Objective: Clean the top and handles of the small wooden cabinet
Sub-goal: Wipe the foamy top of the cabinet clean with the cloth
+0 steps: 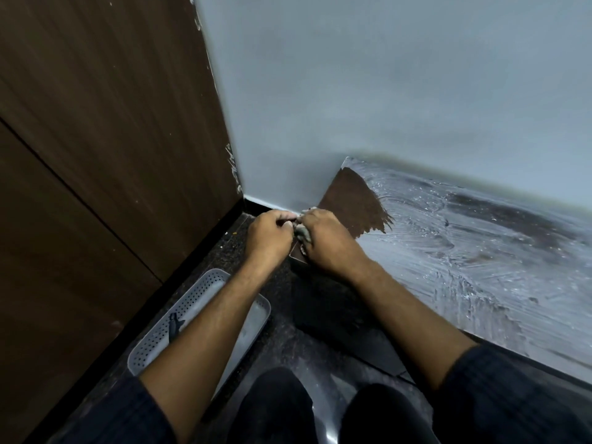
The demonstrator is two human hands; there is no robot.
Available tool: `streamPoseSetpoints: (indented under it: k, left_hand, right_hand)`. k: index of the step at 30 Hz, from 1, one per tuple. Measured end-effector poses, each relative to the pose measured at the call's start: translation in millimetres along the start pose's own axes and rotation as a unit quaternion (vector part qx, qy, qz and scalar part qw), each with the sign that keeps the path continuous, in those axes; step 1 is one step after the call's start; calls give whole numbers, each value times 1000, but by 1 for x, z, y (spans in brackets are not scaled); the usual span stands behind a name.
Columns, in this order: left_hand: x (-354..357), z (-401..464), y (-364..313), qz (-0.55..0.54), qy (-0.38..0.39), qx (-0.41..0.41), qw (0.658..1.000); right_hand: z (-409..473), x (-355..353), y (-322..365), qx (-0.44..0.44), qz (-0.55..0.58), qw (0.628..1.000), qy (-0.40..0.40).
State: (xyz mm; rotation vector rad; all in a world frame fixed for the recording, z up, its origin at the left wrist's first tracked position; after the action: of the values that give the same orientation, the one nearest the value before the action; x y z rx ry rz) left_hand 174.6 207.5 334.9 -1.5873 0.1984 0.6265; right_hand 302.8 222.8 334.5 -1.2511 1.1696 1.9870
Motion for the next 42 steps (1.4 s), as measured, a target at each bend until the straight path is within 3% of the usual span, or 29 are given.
streamPoseSetpoints:
  k: [5,10,13,18,24,28,34,40,42]
  left_hand:
    - [5,-2,-6,50,-3,63,997]
    - [24,-13,-15,138,13,163,977]
    - [32,-17,-17,141,22,173,974]
    - [42,-17,-19,118,43,197,972]
    - [48,-20,-24,133,53,211,967]
    - [55,-23,-26,131,66,213,966]
    - [59,-22,-29,138,69,225,962]
    - [63,-23,-31,120,70,237,962]
    - [61,-24,-30,117,73,236,962]
  right_hand:
    - [-42,4,2,-48,9,997,58]
    - [-26,-35,-56,66,-13,998,3]
    - [-28,-33,-52,94,-30,995,-24]
    - [-83,-18,-25,-25,2,1000,17]
    - [-61,-40,-60,107,-31,994,-21]
    - [-98,-25,-34,42,2,999,-2]
    - [-84,-43,-67,134,-30,990,-26]
    - [-123,-31,-41,55,-25,998,-1]
    - [-121,-35,-51,70,-24,997,-6]
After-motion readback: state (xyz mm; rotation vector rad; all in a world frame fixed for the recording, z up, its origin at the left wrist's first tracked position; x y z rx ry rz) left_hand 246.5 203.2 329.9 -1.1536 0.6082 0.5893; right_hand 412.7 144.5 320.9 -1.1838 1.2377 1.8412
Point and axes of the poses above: each hand's wrist, its own z-axis towards the middle knuckle, its own x-axis out of the palm, y = z × x, the point moved 4 cm from there along z, towards the middle knuckle, and after that the axes turned 2 degrees about -z, right-handed, at the moved point
